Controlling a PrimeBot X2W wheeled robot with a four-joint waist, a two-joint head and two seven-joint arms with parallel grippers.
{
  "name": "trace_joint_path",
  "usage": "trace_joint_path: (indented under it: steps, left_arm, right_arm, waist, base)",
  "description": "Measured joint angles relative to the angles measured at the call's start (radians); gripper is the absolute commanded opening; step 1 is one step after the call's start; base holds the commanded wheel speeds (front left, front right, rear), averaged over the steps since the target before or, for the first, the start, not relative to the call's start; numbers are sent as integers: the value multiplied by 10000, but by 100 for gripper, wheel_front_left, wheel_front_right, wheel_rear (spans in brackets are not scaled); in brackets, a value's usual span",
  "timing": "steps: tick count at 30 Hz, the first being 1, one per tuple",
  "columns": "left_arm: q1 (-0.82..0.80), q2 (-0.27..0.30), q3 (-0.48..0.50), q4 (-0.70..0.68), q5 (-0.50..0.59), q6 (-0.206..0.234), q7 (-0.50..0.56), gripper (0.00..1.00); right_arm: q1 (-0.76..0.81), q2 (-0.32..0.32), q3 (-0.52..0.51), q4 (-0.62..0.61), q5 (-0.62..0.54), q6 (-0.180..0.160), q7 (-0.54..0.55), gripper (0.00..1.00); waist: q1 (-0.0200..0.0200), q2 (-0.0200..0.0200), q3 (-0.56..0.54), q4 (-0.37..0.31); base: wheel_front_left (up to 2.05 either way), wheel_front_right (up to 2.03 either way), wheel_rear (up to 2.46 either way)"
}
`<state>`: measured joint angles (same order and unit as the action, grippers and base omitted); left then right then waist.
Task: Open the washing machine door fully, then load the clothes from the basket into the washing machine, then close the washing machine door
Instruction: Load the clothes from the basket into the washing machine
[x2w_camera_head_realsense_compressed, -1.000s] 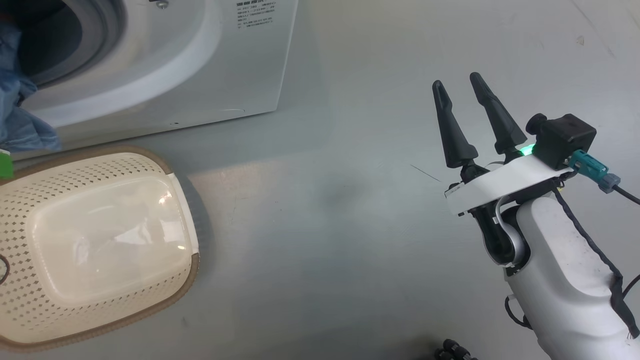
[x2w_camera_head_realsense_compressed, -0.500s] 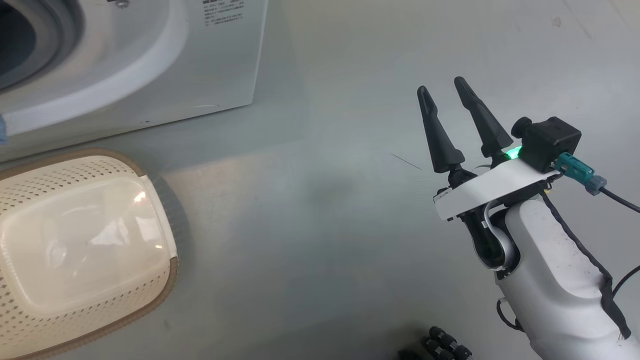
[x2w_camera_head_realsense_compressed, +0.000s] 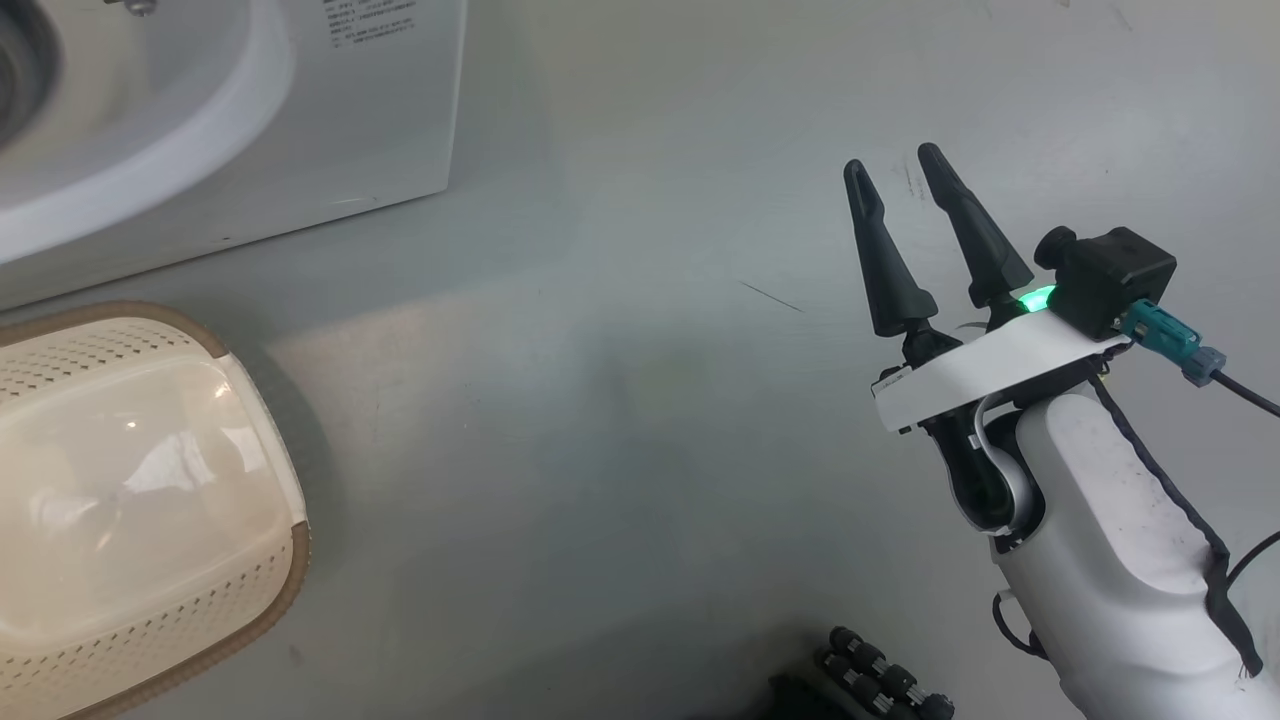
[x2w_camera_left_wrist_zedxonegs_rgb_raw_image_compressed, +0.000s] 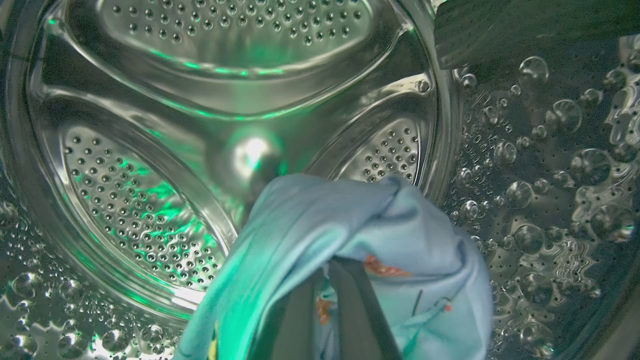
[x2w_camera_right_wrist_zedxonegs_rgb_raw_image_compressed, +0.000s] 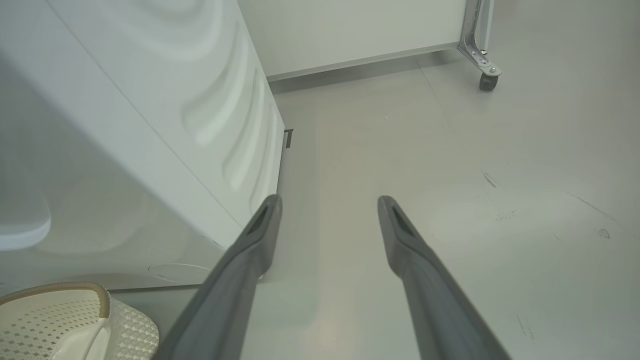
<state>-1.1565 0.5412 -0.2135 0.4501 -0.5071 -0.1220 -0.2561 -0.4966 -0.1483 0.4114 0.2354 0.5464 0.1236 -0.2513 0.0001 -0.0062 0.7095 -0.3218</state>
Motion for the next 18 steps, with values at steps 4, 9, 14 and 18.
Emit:
trace_joint_path:
  steps: [4, 9, 14, 18]
  left_arm:
    - [-22, -144, -19, 702, -38, 2, 21, 43]
    - [327, -426, -98, 1988, -380, 12, 502, 100]
    - [426, -571, -163, 2435, -581, 12, 708, 100]
    - [425, -702, -163, 2685, -692, 12, 635, 100]
  right_arm:
    - [-1, 56, 0, -2, 0, 0, 0, 100]
    - [-4, 73, 0, 0, 0, 0, 0, 100]
    - [-9, 71, -6, 10, -6, 0, 0, 100]
    - [-19, 75, -27, 38, -8, 0, 0, 100]
  waist:
    - [0, 0, 65, -7]
    - [0, 0, 93, 42]
    - [0, 0, 85, 116]
    - [0, 0, 39, 175]
  base:
    - [0, 0, 0]
    - [0, 0, 0]
    - [0, 0, 0]
    - [0, 0, 0]
